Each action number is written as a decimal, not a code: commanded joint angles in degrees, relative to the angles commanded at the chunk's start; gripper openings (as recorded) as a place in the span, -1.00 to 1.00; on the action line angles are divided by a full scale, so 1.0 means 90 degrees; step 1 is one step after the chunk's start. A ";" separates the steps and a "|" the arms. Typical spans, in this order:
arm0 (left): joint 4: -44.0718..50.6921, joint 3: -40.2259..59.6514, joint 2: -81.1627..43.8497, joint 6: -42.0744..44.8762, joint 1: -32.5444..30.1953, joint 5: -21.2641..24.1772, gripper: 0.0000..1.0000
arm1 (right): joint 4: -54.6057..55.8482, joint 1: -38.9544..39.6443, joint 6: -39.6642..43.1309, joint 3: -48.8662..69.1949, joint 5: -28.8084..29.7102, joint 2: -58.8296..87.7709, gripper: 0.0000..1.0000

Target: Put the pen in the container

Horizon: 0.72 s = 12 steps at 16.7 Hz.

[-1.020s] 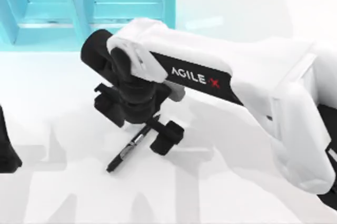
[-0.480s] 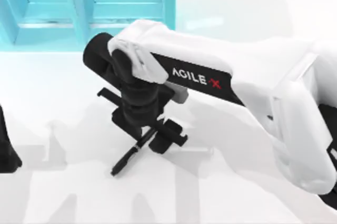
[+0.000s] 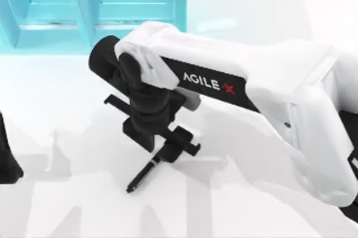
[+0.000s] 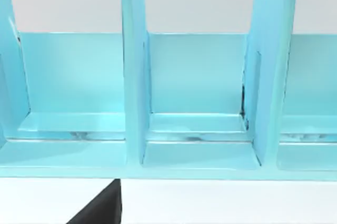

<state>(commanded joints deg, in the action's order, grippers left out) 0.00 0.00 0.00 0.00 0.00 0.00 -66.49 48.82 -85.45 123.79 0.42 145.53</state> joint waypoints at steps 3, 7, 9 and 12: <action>0.0000 0.0000 0.0000 0.0000 0.0000 0.0000 1.00 | -0.0240 -0.0002 -0.0024 0.0247 -0.0002 0.0062 -1.00; 0.0000 0.0000 0.0000 0.0000 0.0000 0.0000 1.00 | -0.1270 -0.0009 -0.0060 0.1487 -0.0006 0.0276 -1.00; 0.0000 0.0000 0.0000 0.0000 0.0000 0.0000 1.00 | -0.1904 -0.0006 -0.0050 0.2294 -0.0004 0.0390 -1.00; 0.0000 0.0000 0.0000 0.0000 0.0000 0.0000 1.00 | -0.2709 -0.0007 -0.0015 0.3212 0.0002 0.0496 -1.00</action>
<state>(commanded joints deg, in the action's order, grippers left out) 0.00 0.00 0.00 0.00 0.00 0.00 -90.87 48.75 -85.58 152.70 0.44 149.99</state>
